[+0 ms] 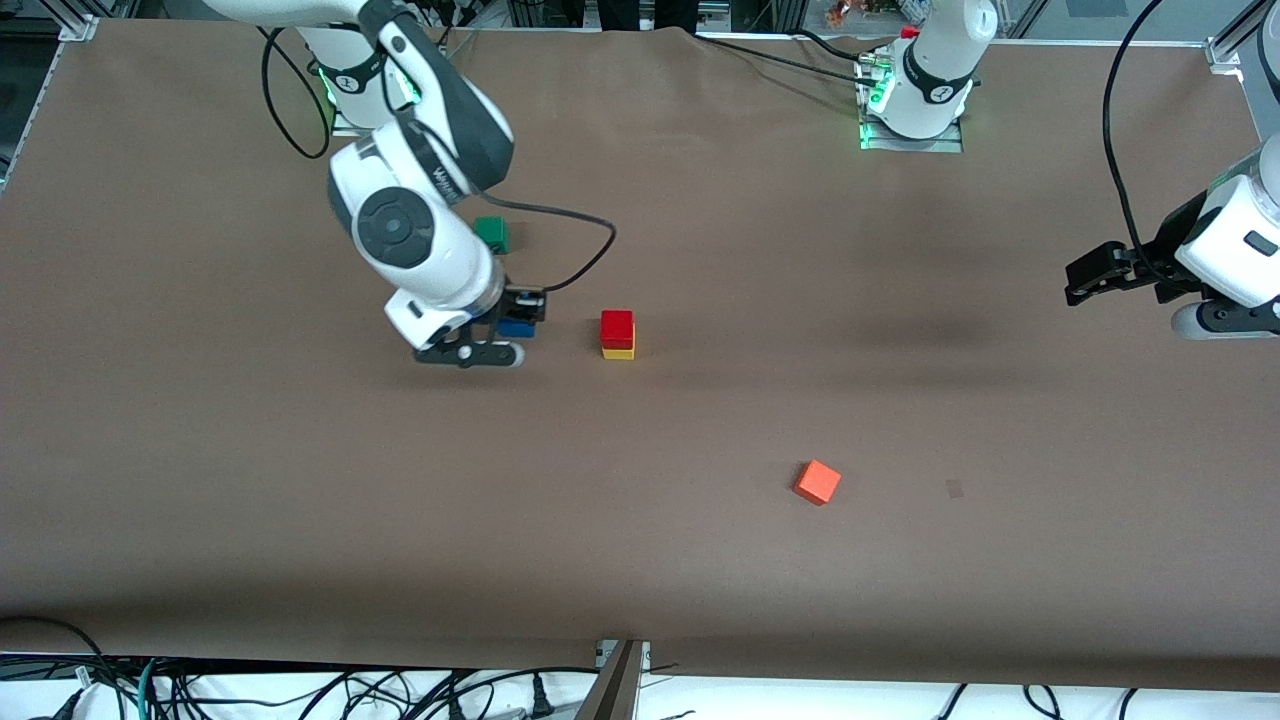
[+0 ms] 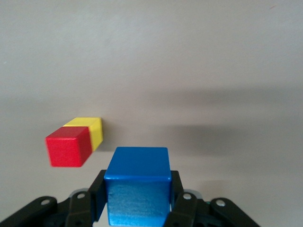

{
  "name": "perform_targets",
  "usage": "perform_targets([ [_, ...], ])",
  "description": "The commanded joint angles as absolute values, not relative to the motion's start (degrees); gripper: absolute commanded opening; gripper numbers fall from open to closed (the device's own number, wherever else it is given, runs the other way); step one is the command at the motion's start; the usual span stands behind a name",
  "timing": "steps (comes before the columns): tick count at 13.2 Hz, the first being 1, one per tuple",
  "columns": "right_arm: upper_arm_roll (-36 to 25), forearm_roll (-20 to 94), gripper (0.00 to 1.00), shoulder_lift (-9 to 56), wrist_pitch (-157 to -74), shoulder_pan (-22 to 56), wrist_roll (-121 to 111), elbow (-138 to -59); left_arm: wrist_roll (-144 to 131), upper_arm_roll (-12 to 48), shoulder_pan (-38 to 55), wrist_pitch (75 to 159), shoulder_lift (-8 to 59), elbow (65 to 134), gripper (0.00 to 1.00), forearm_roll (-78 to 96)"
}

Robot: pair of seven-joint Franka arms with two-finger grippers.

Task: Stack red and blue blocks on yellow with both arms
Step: 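Lift the blue cube with the right gripper and carry it over the red cube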

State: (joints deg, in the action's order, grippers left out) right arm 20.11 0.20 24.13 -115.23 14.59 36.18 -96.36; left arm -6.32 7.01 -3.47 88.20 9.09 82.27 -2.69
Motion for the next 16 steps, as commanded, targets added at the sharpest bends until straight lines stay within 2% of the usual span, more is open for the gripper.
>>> perform_targets([
  [1, 22.6, 1.0, 0.4, 22.2, -118.2, 14.1, 39.6, -99.6, -5.4, 7.4, -3.5, 87.9, 10.1, 80.3, 1.0, -4.0],
  [7, 22.6, -0.1, 0.39, 26.7, -122.3, 21.1, 46.1, -96.0, -5.4, 7.5, -3.6, 87.9, 10.1, 80.3, 1.0, -4.0],
  [16, 22.5, -5.2, 0.39, 34.0, -122.1, 23.2, 45.2, -88.4, -5.4, 7.5, -3.9, 87.9, 10.1, 80.3, 1.0, -4.0],
])
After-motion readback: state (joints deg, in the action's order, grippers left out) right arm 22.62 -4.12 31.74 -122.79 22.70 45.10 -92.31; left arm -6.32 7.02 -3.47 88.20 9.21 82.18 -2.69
